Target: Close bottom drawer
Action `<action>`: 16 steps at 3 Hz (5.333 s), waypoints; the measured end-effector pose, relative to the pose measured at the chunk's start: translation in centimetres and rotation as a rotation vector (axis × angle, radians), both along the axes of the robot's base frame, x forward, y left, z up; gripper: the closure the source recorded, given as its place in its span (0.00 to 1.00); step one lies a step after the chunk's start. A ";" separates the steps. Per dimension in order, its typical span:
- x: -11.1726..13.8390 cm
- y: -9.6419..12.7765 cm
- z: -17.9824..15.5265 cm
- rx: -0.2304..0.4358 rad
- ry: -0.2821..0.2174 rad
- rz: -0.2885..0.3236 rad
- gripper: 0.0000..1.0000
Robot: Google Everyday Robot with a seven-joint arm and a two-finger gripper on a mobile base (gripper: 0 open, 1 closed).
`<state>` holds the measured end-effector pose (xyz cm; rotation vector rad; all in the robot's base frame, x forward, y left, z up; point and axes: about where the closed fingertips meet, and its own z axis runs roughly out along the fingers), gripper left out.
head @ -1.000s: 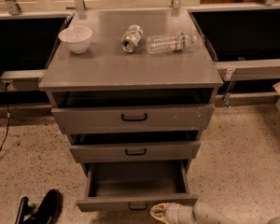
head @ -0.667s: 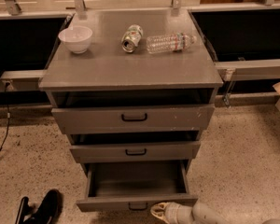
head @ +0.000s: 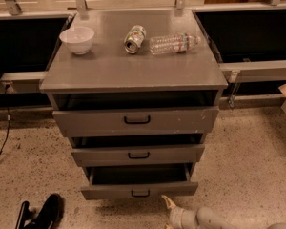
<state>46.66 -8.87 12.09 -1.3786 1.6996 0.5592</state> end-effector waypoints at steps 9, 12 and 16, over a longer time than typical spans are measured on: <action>4.5 4.1 -0.4 0.006 -0.126 0.143 0.00; 5.3 3.9 -1.3 -0.056 -0.079 0.151 0.42; 8.9 1.3 -1.7 -0.045 -0.104 0.056 0.00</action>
Offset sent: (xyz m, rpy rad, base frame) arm 0.0084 0.0448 0.0143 -0.0338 -0.0735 0.2234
